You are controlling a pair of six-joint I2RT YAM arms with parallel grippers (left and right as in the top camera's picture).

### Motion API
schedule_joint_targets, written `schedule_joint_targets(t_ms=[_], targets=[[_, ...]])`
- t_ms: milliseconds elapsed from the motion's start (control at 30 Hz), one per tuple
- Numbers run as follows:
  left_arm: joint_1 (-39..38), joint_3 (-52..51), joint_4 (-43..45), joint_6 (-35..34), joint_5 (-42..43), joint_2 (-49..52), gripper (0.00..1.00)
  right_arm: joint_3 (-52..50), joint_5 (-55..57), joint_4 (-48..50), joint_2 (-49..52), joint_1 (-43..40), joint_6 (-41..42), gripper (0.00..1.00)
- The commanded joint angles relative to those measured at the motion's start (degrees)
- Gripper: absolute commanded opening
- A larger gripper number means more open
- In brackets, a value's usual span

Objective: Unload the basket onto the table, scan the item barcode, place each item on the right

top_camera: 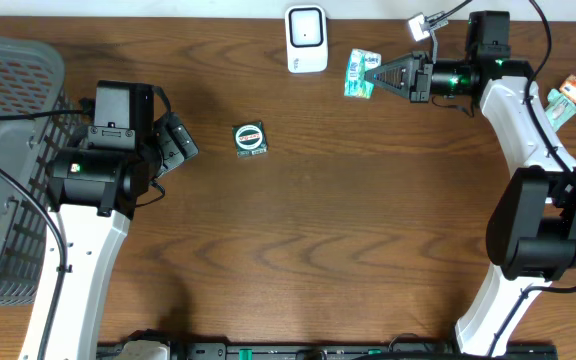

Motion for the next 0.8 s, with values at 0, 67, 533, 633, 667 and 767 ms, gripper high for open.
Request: schedule_joint_targets(t_ms=[0, 67, 533, 633, 667, 767], targets=[[0.24, 0.79, -0.2, 0.57, -0.35, -0.11, 0.98, 0.02, -6.54, -0.02, -0.22, 0.59, -2.64, 0.01], [0.24, 0.79, -0.2, 0.57, -0.35, -0.11, 0.98, 0.02, -6.54, -0.02, -0.22, 1.25, -2.64, 0.01], [0.24, 0.79, -0.2, 0.57, -0.35, -0.11, 0.98, 0.02, 8.41, 0.09, -0.2, 9.42, -0.79, 0.01], [0.24, 0.79, -0.2, 0.57, -0.35, -0.11, 0.98, 0.24, 19.12, 1.16, -0.22, 10.05, 2.49, 0.01], [0.24, 0.79, -0.2, 0.57, -0.35, -0.11, 0.98, 0.55, 24.13, 0.98, -0.22, 10.4, 3.96, 0.01], [0.24, 0.79, -0.2, 0.57, -0.35, -0.11, 0.98, 2.56, 53.31, -2.08, -0.22, 13.79, 5.16, 0.01]])
